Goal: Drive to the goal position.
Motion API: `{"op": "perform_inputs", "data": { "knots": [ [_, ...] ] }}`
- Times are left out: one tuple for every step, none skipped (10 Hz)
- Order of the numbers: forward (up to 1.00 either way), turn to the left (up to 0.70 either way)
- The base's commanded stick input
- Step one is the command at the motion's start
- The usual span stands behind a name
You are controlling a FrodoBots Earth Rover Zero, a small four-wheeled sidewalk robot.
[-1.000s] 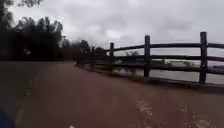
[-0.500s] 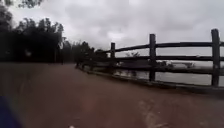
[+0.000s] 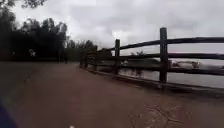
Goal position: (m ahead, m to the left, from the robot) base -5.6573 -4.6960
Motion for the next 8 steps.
{"op": "perform_inputs", "data": {
  "knots": [
    [0.0,0.09],
    [0.0,0.02],
    [0.0,-0.42],
    [0.0,-0.67],
    [0.0,-0.7],
    [0.0,-0.7],
    [0.0,-0.7],
    [0.0,-0.7]
  ]
}}
